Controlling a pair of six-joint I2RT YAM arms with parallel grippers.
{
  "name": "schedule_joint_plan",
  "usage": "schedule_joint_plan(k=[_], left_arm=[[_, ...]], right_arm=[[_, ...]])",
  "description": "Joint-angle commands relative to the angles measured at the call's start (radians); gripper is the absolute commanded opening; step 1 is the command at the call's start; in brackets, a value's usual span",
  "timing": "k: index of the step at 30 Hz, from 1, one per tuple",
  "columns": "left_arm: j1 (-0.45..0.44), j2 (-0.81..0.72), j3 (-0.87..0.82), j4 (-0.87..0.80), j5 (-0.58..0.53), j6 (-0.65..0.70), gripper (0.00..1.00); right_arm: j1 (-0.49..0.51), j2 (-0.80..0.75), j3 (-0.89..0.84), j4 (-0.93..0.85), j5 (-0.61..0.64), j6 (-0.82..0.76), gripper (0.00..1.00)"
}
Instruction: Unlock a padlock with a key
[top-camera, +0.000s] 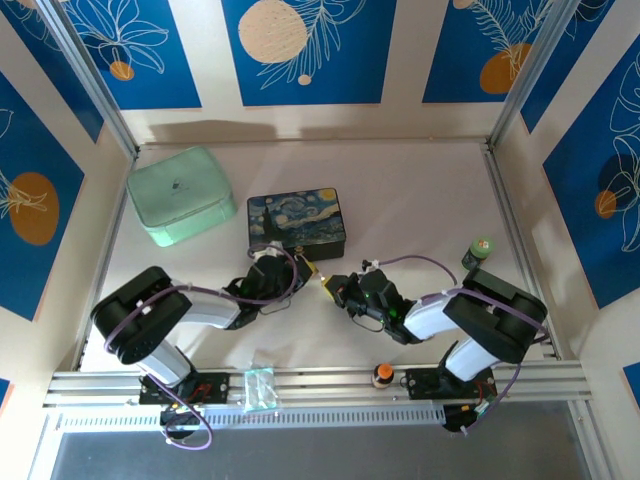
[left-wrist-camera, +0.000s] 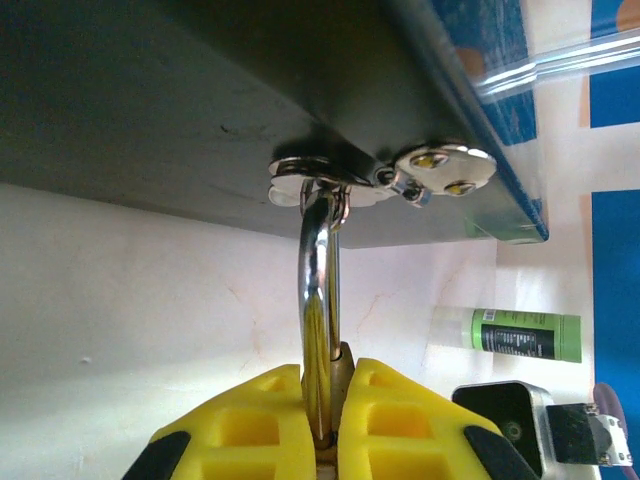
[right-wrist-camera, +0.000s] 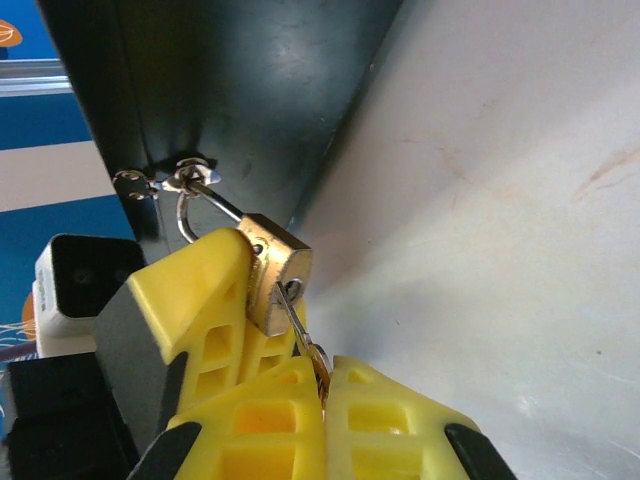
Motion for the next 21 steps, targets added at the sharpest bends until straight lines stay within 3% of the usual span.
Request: schedule_joint_plan(k=[1,14,21], left_arm=[[-0.019,-0.001,0.037,0.076,0.026,0.009,0.0],[-0.017,-0.044,0.053,0.001,-0.014,0.037,0.0],[-0.018,0.037,0.056,0.119,0.045,-0.028,0.0]], right_arm=[[-0.002,-0.032,0.019,-0.027,0.016,-0.03,0.0],[0.006,-0.031,0.027,-0.078,0.017,-0.015,0.0],[0.0,-0.026,0.03,-0.022,0.015,-0.035,0.0]])
